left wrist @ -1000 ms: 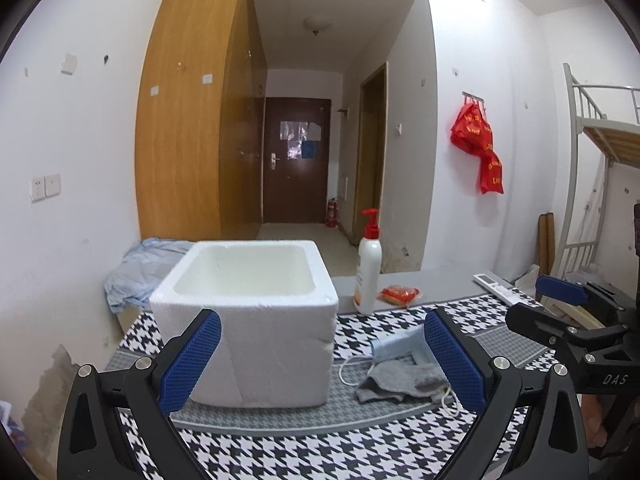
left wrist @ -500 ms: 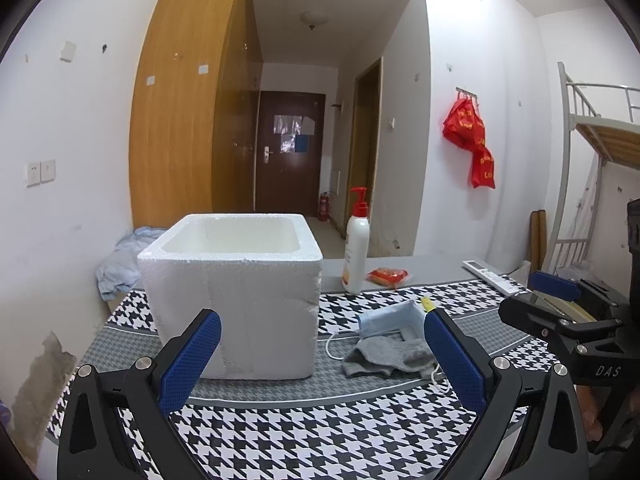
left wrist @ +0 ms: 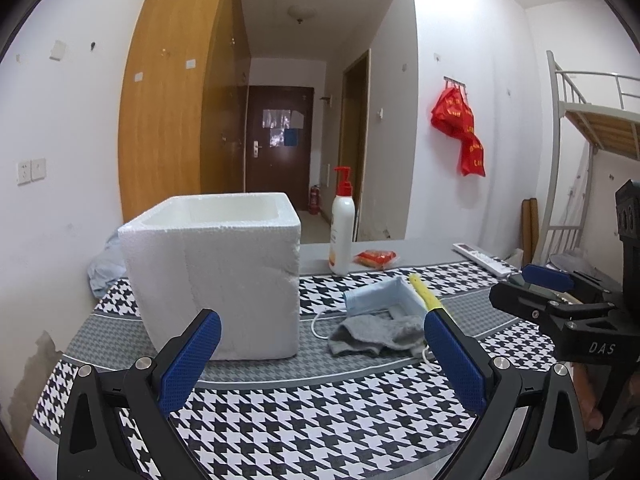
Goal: Organize soft objects
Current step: 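Move both tools toward the grey cloth and yellow mesh sleeve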
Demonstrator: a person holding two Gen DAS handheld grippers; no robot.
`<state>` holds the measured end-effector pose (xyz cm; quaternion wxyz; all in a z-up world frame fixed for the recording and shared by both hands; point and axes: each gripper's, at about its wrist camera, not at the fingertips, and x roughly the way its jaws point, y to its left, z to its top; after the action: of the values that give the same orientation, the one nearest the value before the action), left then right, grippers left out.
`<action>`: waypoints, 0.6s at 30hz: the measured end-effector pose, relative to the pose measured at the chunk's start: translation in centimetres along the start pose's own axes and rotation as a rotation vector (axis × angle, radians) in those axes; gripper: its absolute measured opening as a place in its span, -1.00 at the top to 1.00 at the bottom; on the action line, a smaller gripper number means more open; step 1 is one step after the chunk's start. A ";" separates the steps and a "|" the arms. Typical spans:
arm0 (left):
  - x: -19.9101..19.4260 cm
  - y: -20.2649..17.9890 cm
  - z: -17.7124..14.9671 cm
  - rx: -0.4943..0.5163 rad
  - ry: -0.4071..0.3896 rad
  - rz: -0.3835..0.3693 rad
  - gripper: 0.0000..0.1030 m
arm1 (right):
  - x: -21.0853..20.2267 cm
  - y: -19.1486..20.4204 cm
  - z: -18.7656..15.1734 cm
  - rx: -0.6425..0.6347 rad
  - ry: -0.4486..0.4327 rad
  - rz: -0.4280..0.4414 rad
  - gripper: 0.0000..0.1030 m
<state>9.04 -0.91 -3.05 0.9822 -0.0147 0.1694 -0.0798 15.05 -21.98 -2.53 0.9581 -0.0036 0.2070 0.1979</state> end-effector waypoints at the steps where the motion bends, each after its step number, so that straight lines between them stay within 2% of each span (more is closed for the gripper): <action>1: 0.2 0.0 0.0 0.000 0.004 0.000 -0.98 | 0.0 -0.3 -0.1 0.006 0.003 -0.008 -0.85; 18: 4.3 -3.4 -0.2 0.029 0.089 -0.095 -0.98 | -0.5 -4.6 -1.3 0.086 0.049 -0.119 -0.85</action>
<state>12.46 -5.01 -4.47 0.9689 -0.0048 0.2109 -0.1293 15.91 -26.57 -3.84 0.9621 0.0205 0.2381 0.1315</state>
